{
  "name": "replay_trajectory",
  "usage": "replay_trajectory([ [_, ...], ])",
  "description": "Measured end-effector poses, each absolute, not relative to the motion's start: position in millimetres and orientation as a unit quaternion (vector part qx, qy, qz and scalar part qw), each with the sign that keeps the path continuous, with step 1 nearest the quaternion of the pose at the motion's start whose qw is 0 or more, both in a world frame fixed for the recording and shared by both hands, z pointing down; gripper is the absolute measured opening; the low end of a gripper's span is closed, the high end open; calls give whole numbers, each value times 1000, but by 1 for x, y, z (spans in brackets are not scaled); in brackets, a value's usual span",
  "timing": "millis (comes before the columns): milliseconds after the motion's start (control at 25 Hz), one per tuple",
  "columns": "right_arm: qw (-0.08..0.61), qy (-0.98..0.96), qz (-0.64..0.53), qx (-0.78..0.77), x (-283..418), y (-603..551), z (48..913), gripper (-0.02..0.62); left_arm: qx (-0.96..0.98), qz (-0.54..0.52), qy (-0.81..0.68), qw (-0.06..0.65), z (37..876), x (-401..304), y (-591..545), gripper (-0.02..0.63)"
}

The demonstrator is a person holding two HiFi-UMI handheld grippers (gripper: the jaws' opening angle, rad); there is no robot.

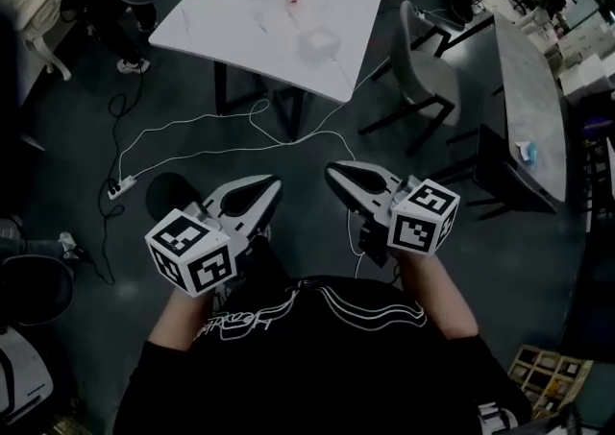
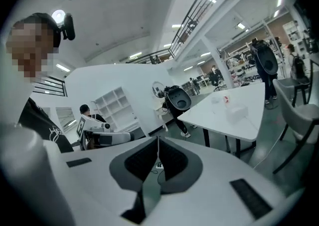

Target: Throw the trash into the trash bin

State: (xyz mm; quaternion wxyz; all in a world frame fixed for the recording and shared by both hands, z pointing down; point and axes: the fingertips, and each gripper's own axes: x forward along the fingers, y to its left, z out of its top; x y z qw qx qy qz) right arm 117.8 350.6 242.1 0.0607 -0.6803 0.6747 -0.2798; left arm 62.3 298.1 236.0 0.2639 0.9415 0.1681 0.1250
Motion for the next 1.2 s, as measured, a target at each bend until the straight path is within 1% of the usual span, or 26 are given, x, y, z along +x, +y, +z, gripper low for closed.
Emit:
replay_trajectory([
  [160, 24, 677, -299, -672, 151, 278, 261, 35, 931, 136, 161, 298, 254, 97, 224, 5],
  [320, 40, 675, -342, -652, 168, 228, 277, 35, 926, 142, 165, 310, 258, 119, 169, 5],
  [440, 32, 669, -341, -660, 180, 208, 283, 35, 924, 154, 177, 301, 258, 137, 143, 5],
  [680, 31, 654, -341, -674, 217, 196, 290, 35, 921, 177, 201, 282, 266, 175, 135, 5],
  [920, 43, 664, -339, -665, 255, 179, 291, 35, 915, 199, 204, 287, 272, 218, 129, 5],
  [1080, 39, 669, -333, -664, 291, 168, 293, 35, 915, 224, 198, 271, 279, 251, 114, 5],
  [1200, 32, 666, -331, -667, 321, 157, 297, 37, 914, 227, 186, 280, 282, 280, 94, 5],
])
